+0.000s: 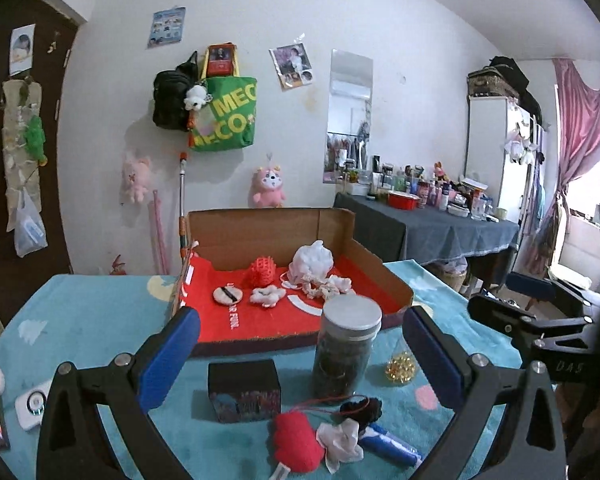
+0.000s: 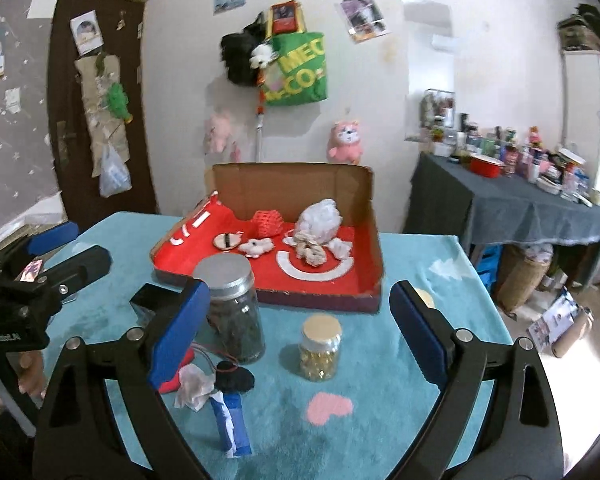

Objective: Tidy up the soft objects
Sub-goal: 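Withdraw both tools from the box back toward the remaining items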

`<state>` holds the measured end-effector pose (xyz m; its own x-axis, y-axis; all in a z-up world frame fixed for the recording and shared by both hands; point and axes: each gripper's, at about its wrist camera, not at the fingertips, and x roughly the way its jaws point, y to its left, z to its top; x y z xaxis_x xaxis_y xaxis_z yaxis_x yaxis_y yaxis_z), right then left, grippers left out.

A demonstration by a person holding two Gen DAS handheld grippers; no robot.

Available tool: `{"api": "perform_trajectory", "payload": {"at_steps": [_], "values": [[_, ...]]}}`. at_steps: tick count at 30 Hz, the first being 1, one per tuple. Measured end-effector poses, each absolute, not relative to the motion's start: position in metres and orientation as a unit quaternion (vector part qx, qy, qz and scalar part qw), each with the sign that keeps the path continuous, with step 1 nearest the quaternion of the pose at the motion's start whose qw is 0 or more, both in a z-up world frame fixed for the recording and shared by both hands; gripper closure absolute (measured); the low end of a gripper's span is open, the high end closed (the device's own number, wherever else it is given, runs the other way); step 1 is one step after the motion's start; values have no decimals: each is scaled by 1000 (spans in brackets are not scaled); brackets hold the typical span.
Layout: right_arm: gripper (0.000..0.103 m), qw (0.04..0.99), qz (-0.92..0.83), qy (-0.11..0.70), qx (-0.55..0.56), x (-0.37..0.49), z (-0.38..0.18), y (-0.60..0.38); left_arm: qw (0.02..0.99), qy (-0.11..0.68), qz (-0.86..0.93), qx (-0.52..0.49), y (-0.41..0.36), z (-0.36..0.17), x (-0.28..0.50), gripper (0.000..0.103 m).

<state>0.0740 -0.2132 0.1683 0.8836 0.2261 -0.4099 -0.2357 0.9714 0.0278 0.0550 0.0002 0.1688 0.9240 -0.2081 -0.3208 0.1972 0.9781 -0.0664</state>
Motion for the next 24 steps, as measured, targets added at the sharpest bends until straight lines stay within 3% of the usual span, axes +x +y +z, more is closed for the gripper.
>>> {"api": "perform_trajectory", "payload": {"at_steps": [10, 24], "values": [[6, 982, 86, 169, -2, 45, 129, -219, 979, 176, -100, -19, -1, 126, 44, 0], [6, 978, 57, 202, 2, 39, 71, -222, 967, 239, -84, -40, 0, 67, 52, 0]]}}
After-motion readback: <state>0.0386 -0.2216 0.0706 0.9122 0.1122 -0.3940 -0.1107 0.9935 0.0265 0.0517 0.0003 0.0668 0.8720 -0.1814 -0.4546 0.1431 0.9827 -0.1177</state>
